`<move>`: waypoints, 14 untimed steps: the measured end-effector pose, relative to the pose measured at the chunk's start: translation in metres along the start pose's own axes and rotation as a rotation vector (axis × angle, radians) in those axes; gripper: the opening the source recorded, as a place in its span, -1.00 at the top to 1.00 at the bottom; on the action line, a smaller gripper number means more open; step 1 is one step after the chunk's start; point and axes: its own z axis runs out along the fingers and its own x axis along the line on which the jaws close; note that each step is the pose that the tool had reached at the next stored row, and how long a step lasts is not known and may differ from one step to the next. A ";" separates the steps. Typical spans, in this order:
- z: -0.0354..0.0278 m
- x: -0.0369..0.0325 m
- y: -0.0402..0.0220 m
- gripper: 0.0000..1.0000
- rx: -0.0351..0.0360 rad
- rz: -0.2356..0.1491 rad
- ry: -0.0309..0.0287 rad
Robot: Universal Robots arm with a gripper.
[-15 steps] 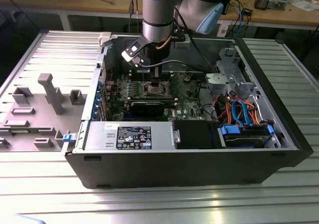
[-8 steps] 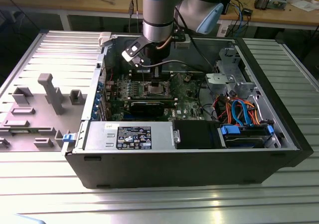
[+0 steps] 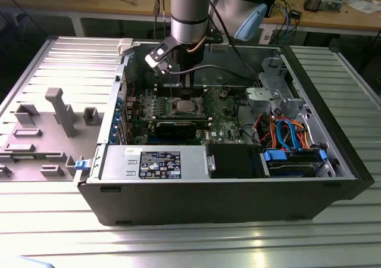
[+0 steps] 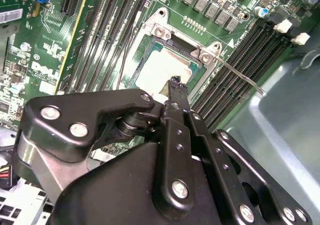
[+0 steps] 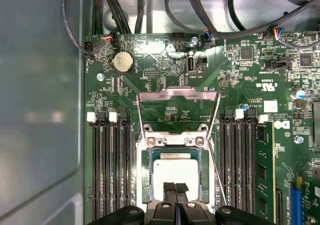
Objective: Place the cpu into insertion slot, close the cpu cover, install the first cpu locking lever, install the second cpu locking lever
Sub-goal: 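Close the cpu cover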
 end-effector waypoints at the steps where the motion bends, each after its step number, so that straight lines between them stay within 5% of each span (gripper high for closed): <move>1: -0.0078 0.0000 0.0001 0.79 -0.0006 0.000 0.0002; 7: -0.0214 0.0001 0.0003 0.79 -0.0007 0.000 0.0001; 14: -0.0261 0.0001 0.0004 0.79 -0.0007 0.000 0.0001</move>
